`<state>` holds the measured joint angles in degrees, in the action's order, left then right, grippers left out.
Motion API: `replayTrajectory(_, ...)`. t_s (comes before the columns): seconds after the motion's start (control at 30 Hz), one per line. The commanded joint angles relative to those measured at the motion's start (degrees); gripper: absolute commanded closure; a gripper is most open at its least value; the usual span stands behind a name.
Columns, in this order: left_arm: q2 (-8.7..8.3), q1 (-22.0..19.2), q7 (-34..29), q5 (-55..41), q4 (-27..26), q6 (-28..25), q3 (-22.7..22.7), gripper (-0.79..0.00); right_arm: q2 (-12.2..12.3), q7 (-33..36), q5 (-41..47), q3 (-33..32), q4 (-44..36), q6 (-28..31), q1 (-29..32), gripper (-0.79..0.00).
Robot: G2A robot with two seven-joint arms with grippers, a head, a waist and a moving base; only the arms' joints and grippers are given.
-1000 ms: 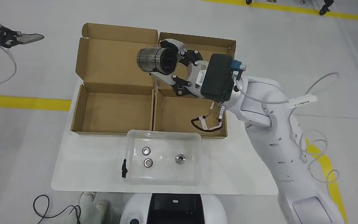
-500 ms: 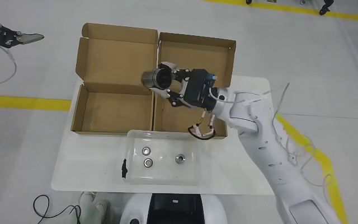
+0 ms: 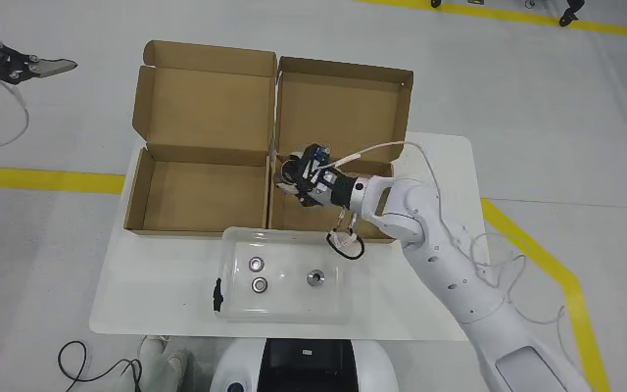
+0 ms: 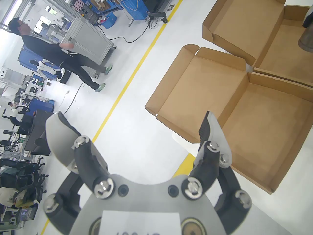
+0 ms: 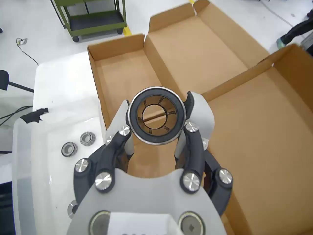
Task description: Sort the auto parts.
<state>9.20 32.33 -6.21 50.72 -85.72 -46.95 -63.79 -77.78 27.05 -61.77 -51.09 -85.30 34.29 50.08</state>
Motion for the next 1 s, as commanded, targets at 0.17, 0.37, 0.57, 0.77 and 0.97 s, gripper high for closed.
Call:
replayTrajectory(0.17,0.0,0.0,0.0,0.0,0.0,0.0,0.0,-0.785,-1.17,7.76,2.04,3.63,6.67,-2.9,-3.12,0.0)
replayTrajectory(0.37,0.0,0.0,0.0,0.0,0.0,0.0,0.0,-0.785,-2.65,9.6,2.03,7.09,12.42,-5.94,-5.93,0.0)
replayTrajectory(0.57,0.0,0.0,0.0,0.0,0.0,0.0,0.0,-0.785,-4.34,8.74,2.18,10.14,17.96,-7.88,-8.32,0.0)
replayTrajectory(0.77,0.0,0.0,0.0,0.0,0.0,0.0,0.0,-0.785,-5.92,7.78,2.38,12.35,23.05,-9.27,-10.28,0.0)
replayTrajectory(0.97,0.0,0.0,0.0,0.0,0.0,0.0,0.0,-0.785,-6.92,5.61,1.19,13.8,26.42,-7.96,-11.49,-0.289)
